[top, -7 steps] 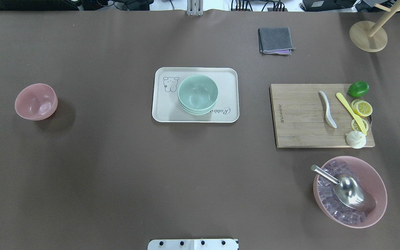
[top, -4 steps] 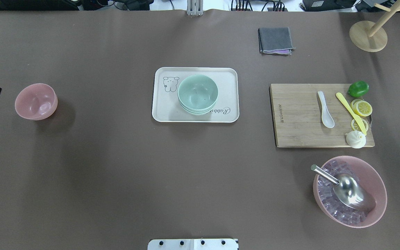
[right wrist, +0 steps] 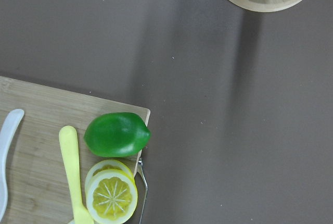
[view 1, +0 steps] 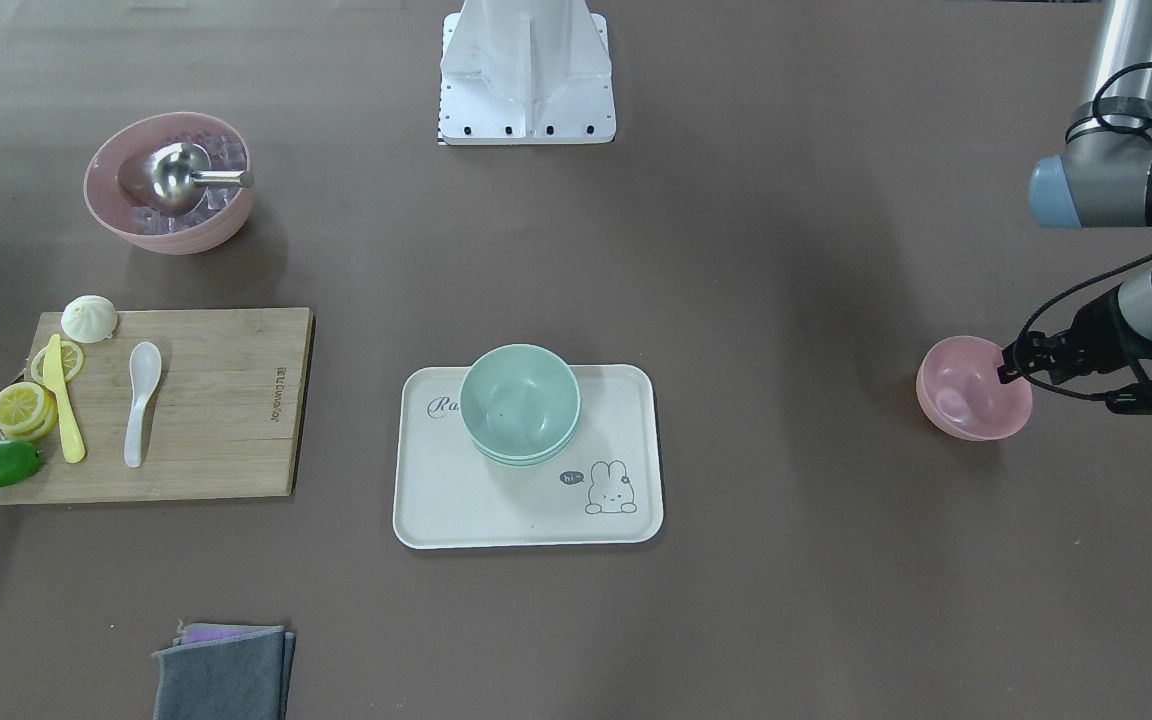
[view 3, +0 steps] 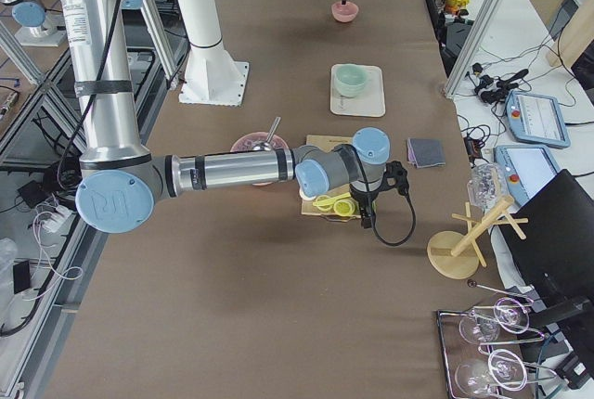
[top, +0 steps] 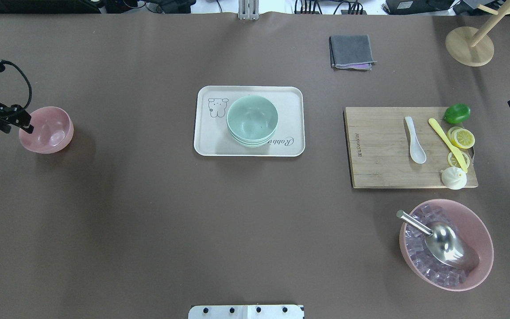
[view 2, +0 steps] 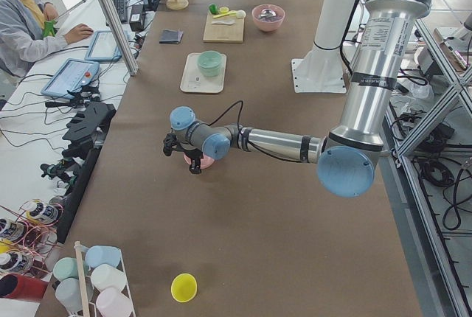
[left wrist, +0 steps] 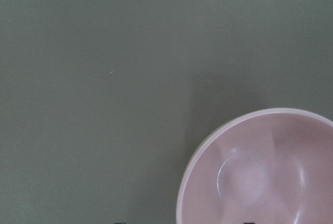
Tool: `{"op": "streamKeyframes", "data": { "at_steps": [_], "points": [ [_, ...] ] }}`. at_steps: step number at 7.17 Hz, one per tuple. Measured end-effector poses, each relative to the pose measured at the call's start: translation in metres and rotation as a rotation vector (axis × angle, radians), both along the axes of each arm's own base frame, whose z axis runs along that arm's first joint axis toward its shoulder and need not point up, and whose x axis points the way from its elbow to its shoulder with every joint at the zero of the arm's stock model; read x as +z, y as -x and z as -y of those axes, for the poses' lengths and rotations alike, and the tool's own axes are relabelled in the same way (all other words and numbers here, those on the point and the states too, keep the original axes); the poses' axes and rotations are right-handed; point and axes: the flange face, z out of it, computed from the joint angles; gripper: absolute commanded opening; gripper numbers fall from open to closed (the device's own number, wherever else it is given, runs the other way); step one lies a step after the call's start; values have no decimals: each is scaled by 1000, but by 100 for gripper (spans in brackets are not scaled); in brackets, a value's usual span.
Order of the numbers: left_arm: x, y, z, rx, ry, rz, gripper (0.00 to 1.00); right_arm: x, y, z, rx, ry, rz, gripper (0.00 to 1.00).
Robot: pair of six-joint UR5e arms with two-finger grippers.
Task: Stack pink bowl on green and place spoon
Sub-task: 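Lower the left gripper onto the rim of the pink bowl and grasp it, then carry the pink bowl over the green bowl while the right arm approaches the board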
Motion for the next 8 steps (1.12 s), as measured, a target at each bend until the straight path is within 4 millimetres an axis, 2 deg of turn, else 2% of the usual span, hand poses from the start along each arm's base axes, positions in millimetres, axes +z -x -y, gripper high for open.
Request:
{"op": "streamKeyframes", "data": {
  "at_steps": [1, 3, 4, 5, 6, 7, 8],
  "points": [
    [3, -7, 2, 9, 5, 2, 0, -1, 1, 0, 2, 4, 4, 100],
    [0, -15, 6, 20, 2, -3, 0, -2, 2, 0, 0, 7, 12, 100],
    [-13, -17, 10, 23, -16, -15, 0, -3, 4, 0, -3, 8, 18, 100],
    [-42, -22, 16, 23, -37, -46, 0, -8, 10, 3, -1, 16, 23, 100],
    [-90, -29, 26, 9, -42, -91, 0, -18, 24, 8, 12, 37, 32, 100],
    [-160, -44, 40, -32, -17, -131, 0, -33, 47, 14, 27, 69, 42, 100],
    [-235, -78, 45, -71, 25, -163, 0, -48, 74, 18, 33, 94, 48, 100]
  ]
}}
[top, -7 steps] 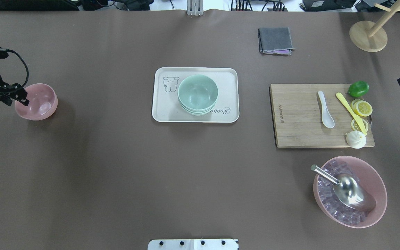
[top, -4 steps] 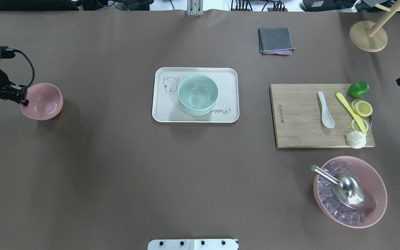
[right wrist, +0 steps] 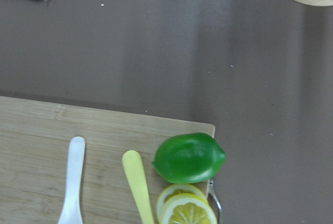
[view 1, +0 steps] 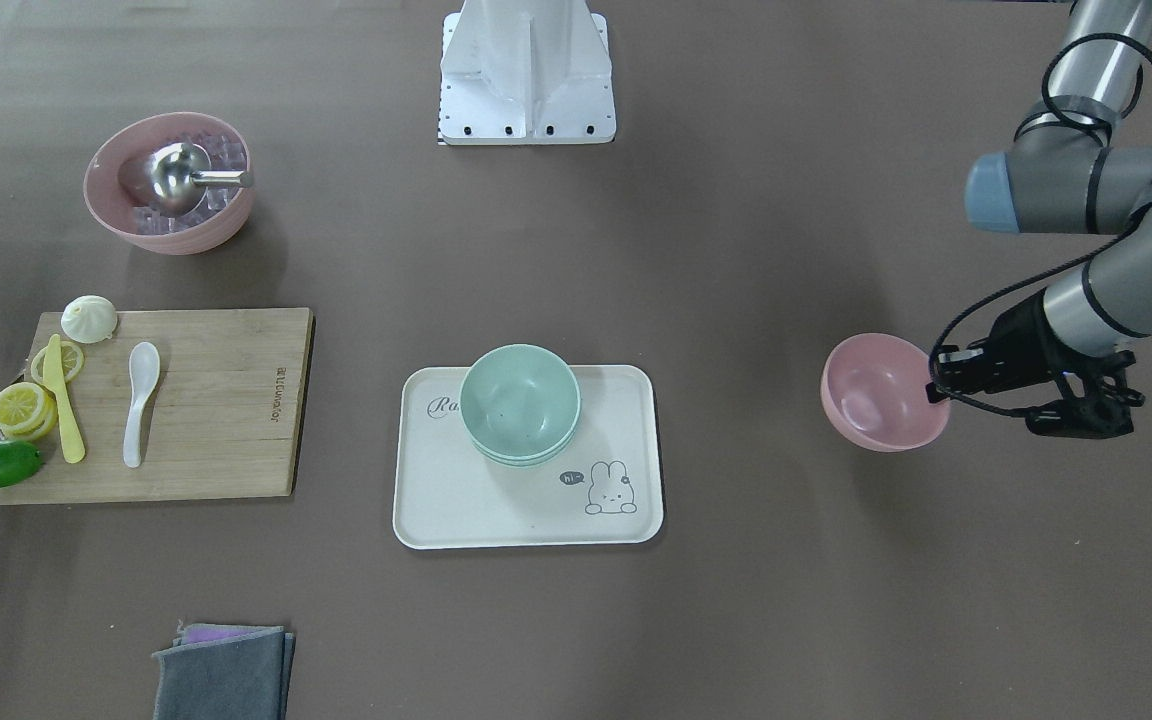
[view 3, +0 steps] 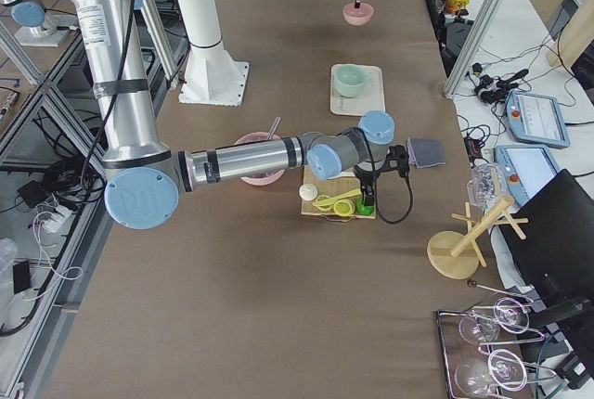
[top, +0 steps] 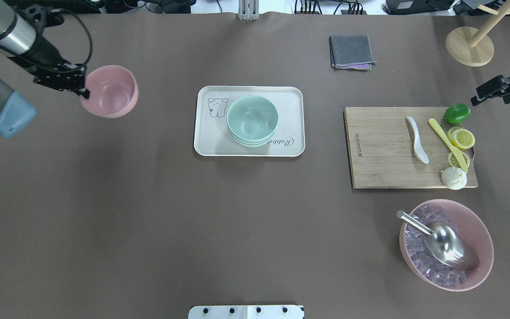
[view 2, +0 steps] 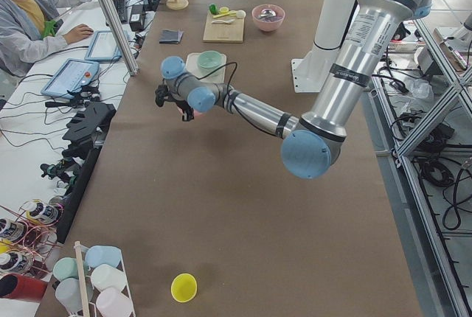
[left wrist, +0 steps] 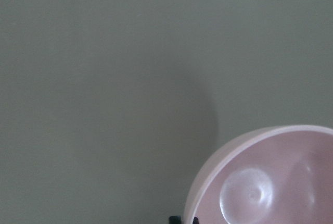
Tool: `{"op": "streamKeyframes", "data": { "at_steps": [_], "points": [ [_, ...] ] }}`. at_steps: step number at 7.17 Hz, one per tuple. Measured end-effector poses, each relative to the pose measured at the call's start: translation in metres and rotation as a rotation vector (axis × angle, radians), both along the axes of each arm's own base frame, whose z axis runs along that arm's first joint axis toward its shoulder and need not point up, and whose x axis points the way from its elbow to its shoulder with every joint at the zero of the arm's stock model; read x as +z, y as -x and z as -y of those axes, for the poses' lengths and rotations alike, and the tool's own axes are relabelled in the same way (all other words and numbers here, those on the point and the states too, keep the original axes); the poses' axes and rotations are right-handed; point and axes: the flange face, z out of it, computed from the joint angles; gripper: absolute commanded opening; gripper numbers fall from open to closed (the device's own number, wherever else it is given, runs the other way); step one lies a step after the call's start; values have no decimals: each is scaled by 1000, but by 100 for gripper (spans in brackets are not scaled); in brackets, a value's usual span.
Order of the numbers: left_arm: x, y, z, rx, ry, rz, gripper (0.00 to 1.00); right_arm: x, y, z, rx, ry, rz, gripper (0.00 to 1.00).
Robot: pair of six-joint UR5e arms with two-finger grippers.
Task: Stack pink bowl on green and place spoon
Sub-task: 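Carry the pink bowl over the green bowl while the right arm approaches the board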
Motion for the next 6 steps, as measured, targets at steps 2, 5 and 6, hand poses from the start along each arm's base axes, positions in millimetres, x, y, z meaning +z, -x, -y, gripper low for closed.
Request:
{"op": "streamKeyframes", "data": {
  "at_steps": [2, 5, 6],
  "points": [
    [-121, -98, -19, -47, 39, -18, 0, -20, 51, 1, 2, 38, -8, 100],
    [-185, -203, -48, -86, 41, 11, 0, -21, 87, -8, -29, 57, -21, 100],
    [-187, -219, -54, -83, 33, 13, 0, -20, 91, -9, -32, 61, -23, 100]
  ]
}}
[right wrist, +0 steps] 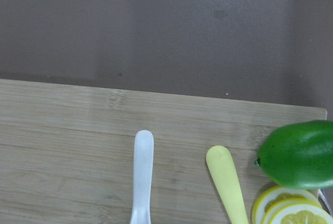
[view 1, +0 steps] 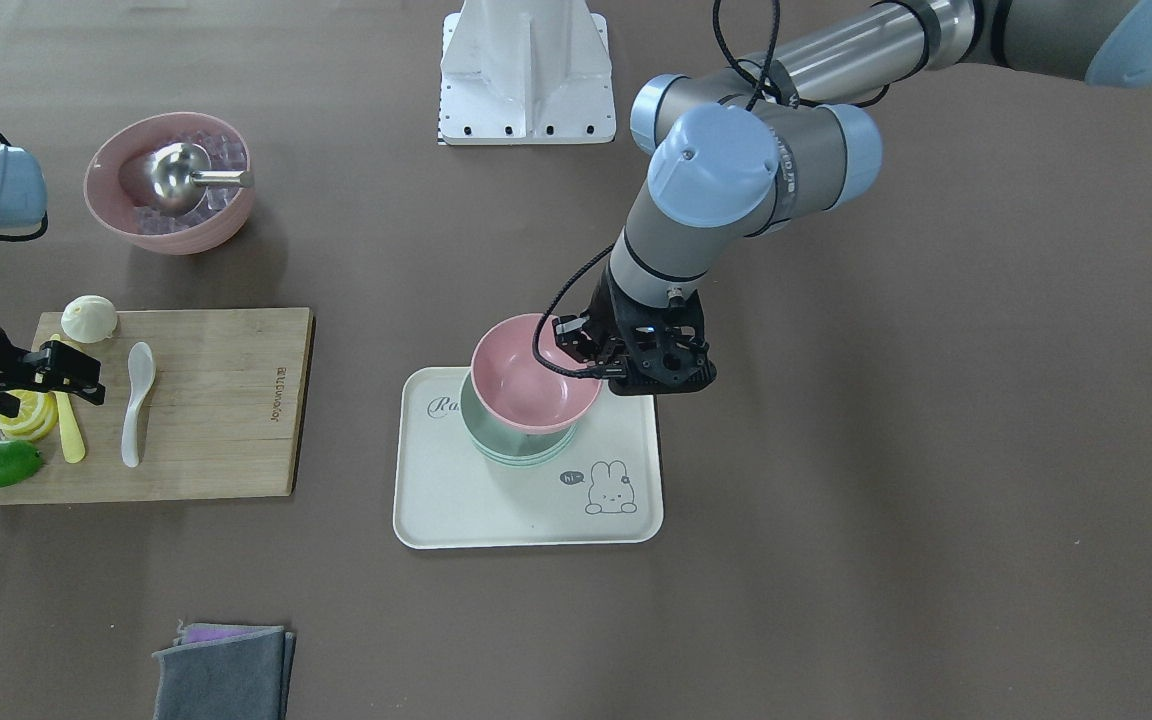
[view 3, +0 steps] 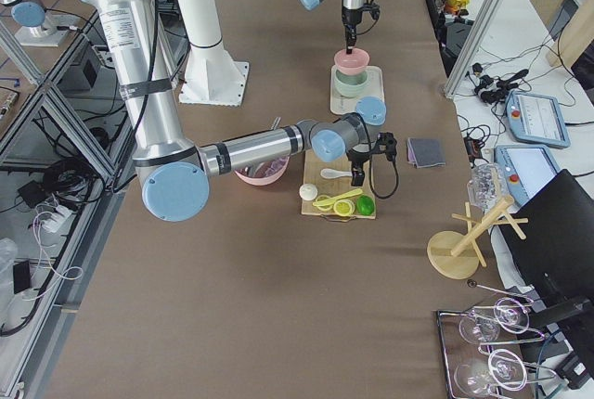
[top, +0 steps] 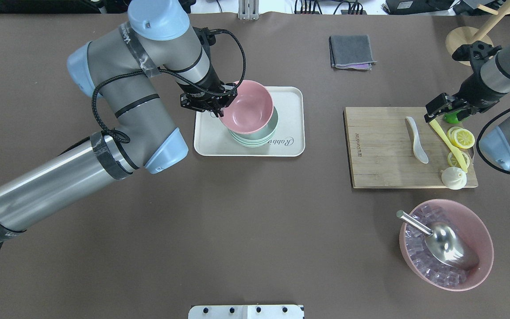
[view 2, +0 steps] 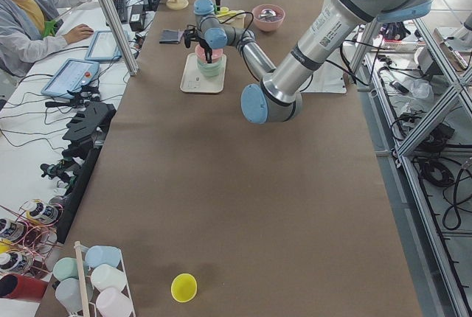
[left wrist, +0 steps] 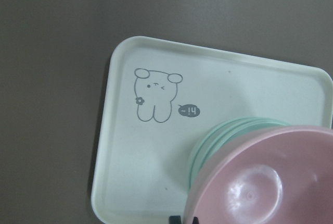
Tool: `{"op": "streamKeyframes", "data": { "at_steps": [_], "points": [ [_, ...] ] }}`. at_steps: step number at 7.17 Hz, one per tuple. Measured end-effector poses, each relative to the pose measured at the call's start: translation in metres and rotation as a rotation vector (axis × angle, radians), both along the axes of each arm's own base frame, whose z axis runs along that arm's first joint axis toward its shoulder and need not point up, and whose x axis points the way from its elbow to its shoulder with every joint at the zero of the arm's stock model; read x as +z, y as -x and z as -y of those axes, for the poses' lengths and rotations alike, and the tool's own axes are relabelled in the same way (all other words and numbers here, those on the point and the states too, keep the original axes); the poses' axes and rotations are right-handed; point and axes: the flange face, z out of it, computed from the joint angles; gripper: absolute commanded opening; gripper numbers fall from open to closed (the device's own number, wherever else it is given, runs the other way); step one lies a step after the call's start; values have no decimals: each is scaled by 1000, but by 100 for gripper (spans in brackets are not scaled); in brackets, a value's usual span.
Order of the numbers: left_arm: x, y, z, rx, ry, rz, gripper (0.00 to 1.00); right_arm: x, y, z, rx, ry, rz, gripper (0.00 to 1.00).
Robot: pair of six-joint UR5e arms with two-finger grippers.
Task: Stack pink bowl on green and place spoon
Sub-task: 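Carry the pink bowl over the green bowl while the right arm approaches the board, then lower the pink bowl into the green bowl while the right gripper reaches the spoon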
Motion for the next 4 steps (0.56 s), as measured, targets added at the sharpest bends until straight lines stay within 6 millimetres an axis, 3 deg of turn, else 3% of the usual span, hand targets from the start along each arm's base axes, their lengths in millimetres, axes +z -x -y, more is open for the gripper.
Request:
{"op": "streamKeyframes", "data": {
  "at_steps": [3, 4],
  "points": [
    [-3, -16, -5, 7, -28, -25, 0, 3, 5, -2, -8, 5, -5, 100],
    [-1, -18, -3, 4, -37, -34, 89, 3, 7, -3, -10, 6, -5, 100]
  ]
}}
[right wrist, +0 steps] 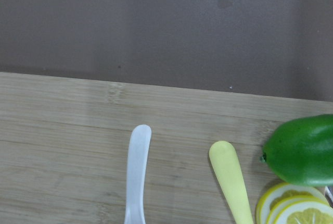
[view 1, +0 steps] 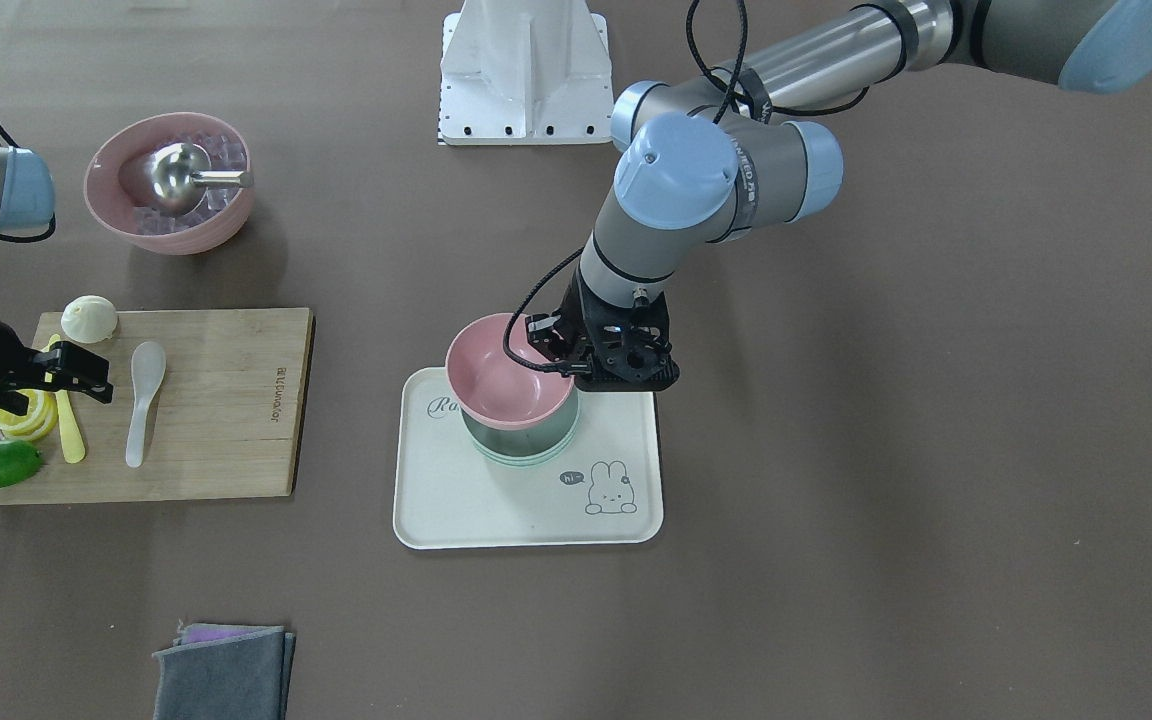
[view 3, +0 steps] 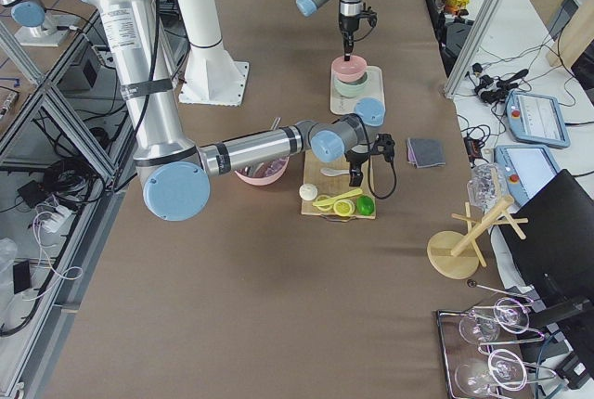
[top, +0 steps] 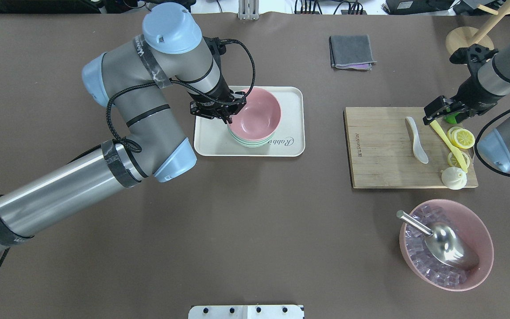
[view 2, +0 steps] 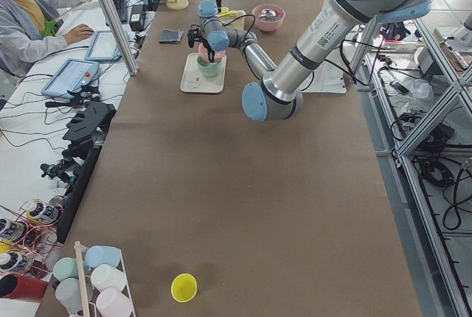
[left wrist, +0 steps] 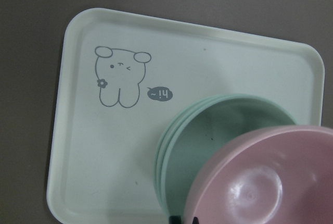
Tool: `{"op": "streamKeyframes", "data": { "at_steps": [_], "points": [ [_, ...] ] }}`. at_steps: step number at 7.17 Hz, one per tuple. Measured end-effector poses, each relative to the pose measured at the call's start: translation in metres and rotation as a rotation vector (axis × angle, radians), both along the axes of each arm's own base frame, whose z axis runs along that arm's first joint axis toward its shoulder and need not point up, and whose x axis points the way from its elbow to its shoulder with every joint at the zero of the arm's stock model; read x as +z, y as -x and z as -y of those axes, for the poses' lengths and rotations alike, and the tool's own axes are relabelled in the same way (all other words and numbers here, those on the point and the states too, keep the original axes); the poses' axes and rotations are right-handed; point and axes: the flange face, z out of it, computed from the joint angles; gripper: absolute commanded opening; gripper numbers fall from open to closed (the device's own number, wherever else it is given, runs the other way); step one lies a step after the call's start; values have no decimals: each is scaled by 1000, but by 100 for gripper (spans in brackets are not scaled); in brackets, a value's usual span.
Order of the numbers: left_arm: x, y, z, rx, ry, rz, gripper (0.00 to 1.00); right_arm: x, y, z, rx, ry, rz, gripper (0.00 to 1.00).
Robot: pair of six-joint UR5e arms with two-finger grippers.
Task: Stack pink bowl on green and place spoon
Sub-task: 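Lower the pink bowl into the green bowl while the right gripper reaches the spoon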
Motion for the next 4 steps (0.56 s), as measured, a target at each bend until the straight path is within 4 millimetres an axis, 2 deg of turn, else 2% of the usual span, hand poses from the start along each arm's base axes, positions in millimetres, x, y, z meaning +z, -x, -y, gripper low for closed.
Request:
{"op": "streamKeyframes", "data": {
  "at_steps": [1, 4],
  "points": [
    [2, -1, 2, -3, -5, -1, 98, 0, 1, 0, -2, 1, 0, 100],
    [12, 2, 3, -12, -19, -6, 98, 5, 21, -7, -19, 30, -6, 100]
  ]
}}
